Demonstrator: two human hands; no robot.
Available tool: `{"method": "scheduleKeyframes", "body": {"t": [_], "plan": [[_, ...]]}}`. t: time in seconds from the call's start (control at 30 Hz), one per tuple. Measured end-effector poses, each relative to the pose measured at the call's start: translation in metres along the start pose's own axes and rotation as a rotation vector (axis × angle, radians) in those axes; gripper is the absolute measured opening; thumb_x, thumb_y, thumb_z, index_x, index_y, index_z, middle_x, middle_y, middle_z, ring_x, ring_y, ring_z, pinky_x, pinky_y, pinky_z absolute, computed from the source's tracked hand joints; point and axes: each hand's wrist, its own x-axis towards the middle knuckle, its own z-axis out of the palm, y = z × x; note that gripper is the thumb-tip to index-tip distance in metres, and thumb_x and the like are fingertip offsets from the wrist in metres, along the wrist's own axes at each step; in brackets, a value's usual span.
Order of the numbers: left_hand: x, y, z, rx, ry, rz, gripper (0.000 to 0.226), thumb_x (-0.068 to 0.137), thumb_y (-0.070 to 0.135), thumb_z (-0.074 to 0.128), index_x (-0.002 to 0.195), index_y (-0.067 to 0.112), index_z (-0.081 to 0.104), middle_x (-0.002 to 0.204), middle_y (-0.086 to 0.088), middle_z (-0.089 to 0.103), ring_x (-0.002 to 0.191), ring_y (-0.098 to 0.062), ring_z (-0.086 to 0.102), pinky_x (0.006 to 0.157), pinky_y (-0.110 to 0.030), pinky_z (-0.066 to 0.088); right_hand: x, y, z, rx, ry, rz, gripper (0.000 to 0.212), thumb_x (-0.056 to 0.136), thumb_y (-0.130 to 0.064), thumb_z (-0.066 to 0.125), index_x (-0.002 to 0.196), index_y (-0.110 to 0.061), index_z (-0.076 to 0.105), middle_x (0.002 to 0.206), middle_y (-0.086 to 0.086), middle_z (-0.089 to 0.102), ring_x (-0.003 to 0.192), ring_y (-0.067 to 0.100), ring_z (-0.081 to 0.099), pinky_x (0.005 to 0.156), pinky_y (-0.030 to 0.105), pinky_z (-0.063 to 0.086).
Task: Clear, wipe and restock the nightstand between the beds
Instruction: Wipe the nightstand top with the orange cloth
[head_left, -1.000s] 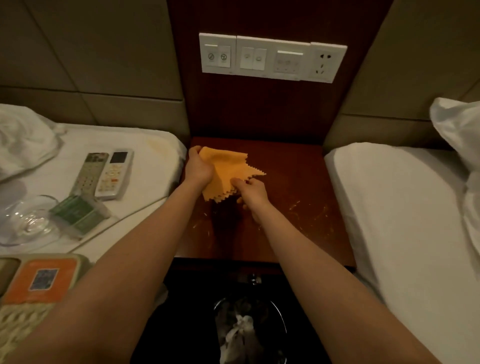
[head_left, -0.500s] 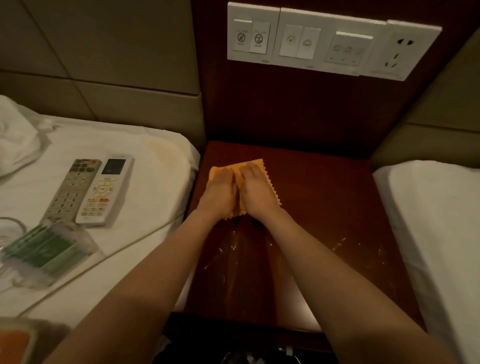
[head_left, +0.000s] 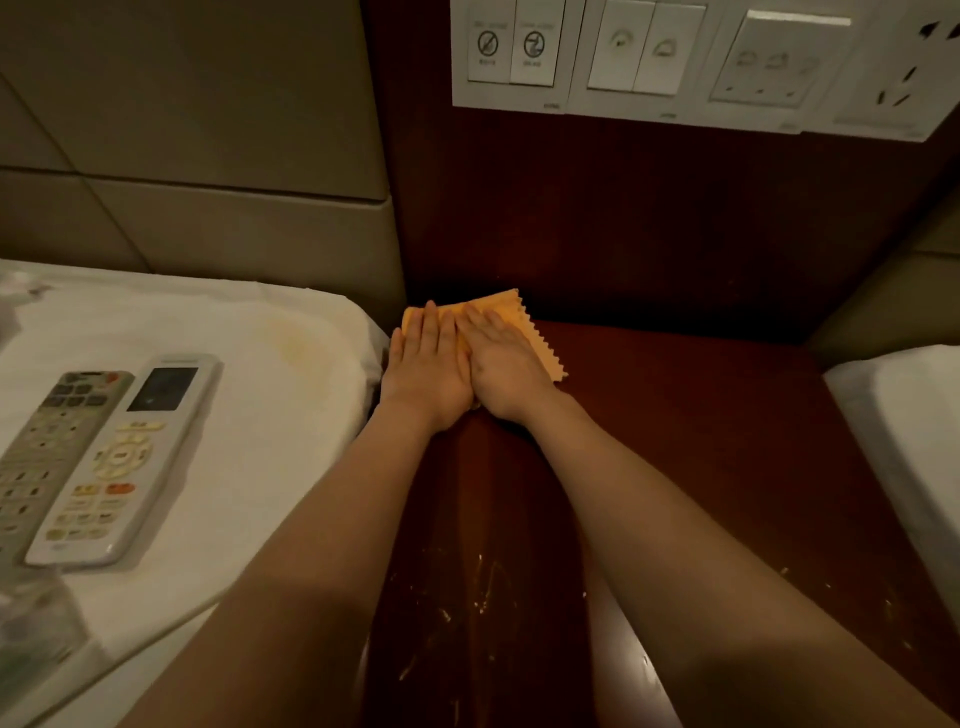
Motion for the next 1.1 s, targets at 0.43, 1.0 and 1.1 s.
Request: {"method": "scheduleKeyframes", "body": {"t": [0.43, 1.0, 1.1], "plan": [[0.004, 0.022, 0.0, 0.024, -0.016, -0.001, 0.056, 0.102, 0.032, 0.012, 0.151, 0.01, -0.005, 0.159, -0.009, -0.012, 0.147, -0.019, -0.011, 0.12, -0.033, -0.005, -0.006, 0.019, 0.0, -0.022, 0.029, 0.036, 0.053, 0.103, -0.024, 0.025, 0.151, -0.014, 0.005, 0.16, 0.001, 0.001, 0.147, 0.016, 0.0, 0.12, 0.031, 0.001], [0.003, 0.165, 0.03, 0.018, -0.065, 0.192, 0.056, 0.102, 0.034, 0.009, 0.151, 0.011, -0.007, 0.158, -0.008, -0.016, 0.147, -0.018, -0.013, 0.12, -0.033, -0.005, -0.097, 0.133, -0.035, -0.006, 0.102, 0.251, 0.051, 0.103, -0.026, 0.023, 0.151, -0.016, 0.009, 0.16, 0.0, 0.003, 0.147, 0.014, 0.0, 0.119, 0.03, 0.001], [0.003, 0.191, 0.036, 0.023, -0.071, 0.233, 0.056, 0.102, 0.033, 0.009, 0.151, 0.011, -0.007, 0.158, -0.008, -0.016, 0.146, -0.019, -0.014, 0.12, -0.033, -0.005, -0.113, 0.154, -0.042, 0.009, 0.104, 0.295, 0.051, 0.103, -0.025, 0.022, 0.152, -0.017, 0.008, 0.16, 0.0, 0.002, 0.147, 0.014, -0.001, 0.118, 0.03, -0.001]]}}
